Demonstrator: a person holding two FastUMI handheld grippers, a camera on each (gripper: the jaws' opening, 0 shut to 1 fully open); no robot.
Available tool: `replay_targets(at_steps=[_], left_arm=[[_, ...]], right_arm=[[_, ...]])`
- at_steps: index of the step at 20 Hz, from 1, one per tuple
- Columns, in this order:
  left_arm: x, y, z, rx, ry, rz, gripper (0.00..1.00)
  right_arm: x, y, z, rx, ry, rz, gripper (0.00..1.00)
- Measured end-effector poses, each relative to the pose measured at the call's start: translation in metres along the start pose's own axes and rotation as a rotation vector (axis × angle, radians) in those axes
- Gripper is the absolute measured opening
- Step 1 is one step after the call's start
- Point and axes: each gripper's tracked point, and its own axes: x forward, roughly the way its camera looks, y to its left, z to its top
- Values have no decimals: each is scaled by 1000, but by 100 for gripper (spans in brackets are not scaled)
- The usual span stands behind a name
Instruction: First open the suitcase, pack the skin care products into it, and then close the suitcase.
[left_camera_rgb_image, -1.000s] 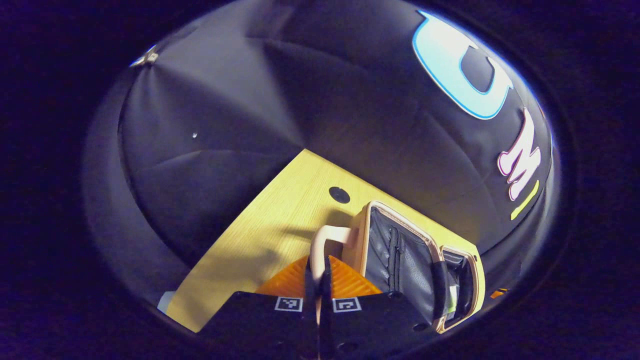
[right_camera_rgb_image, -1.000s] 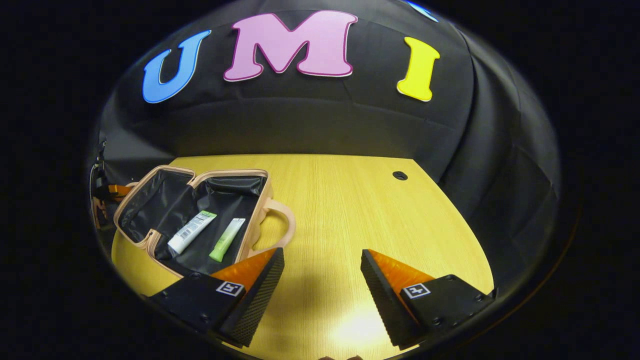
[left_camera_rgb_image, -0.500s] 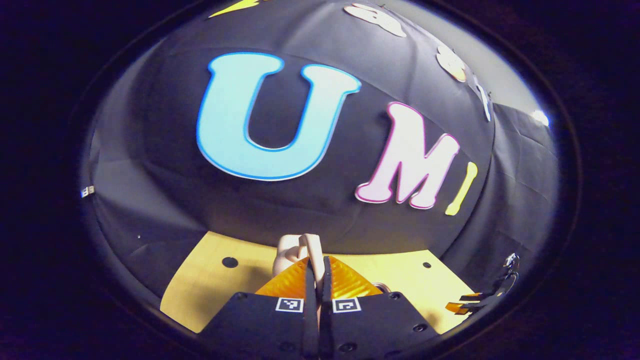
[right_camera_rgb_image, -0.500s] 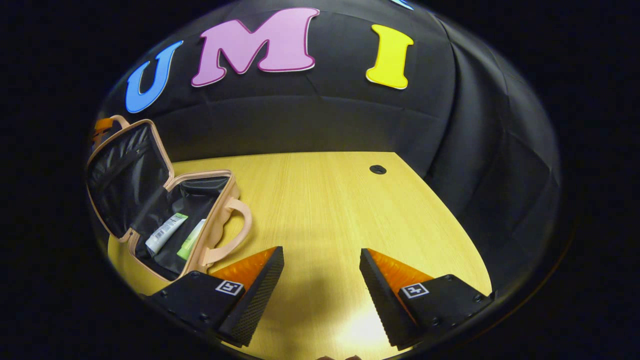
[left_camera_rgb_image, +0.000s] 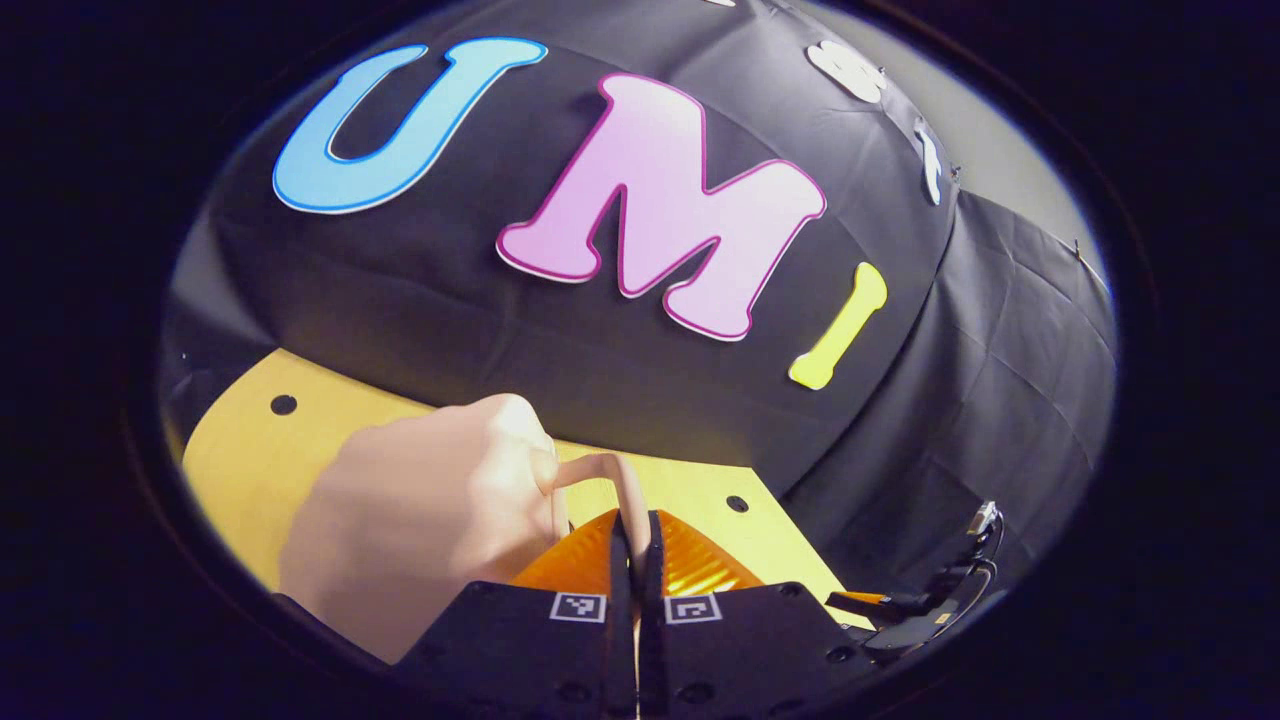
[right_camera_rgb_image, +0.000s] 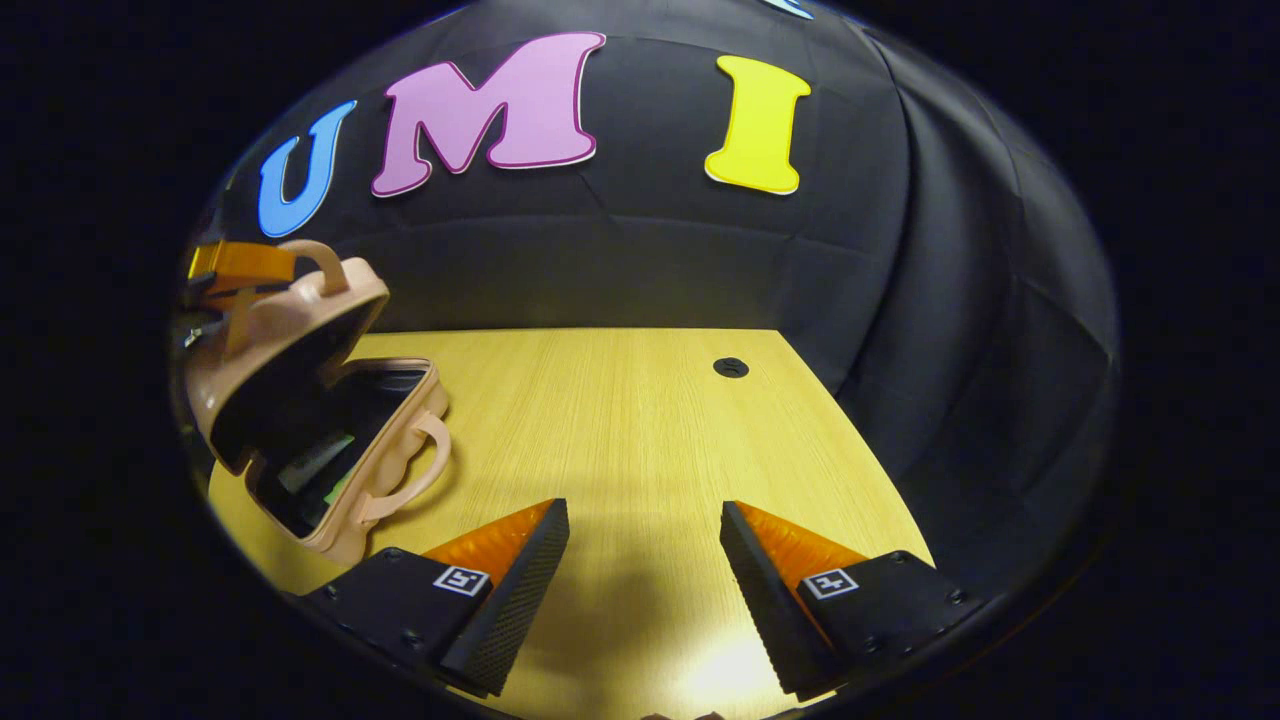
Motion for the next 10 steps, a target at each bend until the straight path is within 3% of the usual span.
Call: replay_targets(at_steps=[5,7,10], left_arm=[[52,-6,-103,170,196,110,7],[60,-6,-125,92,260,160,15],[45,-14,-109,-87,202,181,34]], right_arm=[[-14,12,-8,42,4,82,98],[-25,11,-3,54,-10,78,98],[-53,9,16,90,-42,54,98]])
